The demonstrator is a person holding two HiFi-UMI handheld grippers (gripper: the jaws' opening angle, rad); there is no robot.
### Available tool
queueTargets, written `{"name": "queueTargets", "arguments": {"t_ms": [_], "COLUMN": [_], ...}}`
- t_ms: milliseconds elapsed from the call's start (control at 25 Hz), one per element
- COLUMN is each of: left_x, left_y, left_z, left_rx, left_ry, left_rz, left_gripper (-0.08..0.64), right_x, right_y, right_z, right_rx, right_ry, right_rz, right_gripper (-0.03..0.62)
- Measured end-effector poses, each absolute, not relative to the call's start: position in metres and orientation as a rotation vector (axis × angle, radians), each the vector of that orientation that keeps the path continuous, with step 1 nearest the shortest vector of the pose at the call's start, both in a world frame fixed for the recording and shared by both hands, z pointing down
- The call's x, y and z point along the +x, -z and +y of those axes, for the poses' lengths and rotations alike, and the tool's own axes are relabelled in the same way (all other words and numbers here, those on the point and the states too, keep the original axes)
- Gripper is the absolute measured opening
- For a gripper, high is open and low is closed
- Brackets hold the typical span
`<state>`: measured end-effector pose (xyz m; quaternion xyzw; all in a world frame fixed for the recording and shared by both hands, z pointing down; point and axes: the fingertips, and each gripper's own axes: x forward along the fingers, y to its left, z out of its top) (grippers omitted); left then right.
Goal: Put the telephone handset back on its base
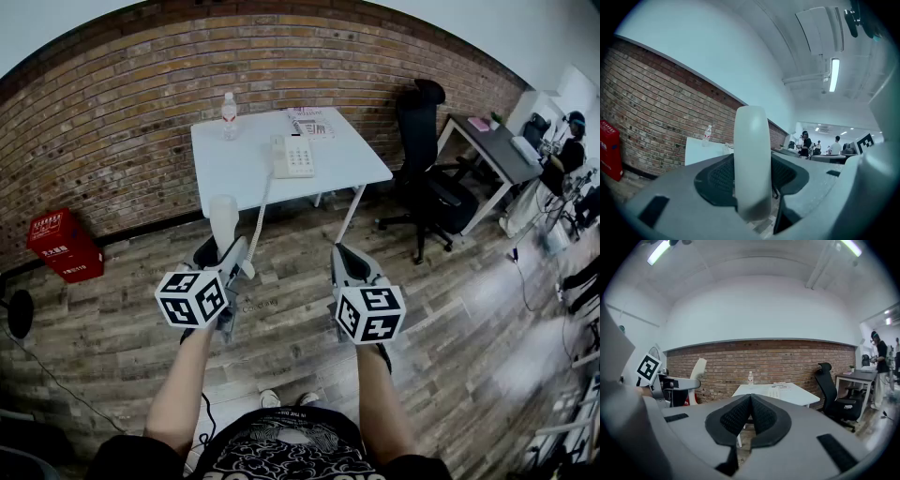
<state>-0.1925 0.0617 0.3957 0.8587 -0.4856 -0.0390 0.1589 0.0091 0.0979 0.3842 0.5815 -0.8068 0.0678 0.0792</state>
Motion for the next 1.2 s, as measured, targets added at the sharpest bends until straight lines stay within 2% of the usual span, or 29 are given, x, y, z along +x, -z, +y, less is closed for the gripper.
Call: {"name": "queueTargets", "arguments": {"t_ms": [600, 1200], "left_x": [-0.177, -0.136], "left_y": [-0.405, -0.417], "left_z": [0.019, -0.101], "left_rx": [2.450, 2.395], "left_ry": [0.074, 0.020], "left_rz": [-1.396, -1.463], "left_gripper": [0.219, 0.219], "right_x": [0.023, 0.066], "right_y": [-0.396, -0.409], "right_z": [0.053, -0.080], "right_rx": [1.730, 1.642], "right_ry": [-0.238, -0.282], "right_rz": [-2.443, -2.498], "right_gripper": [0.000, 0.000]}}
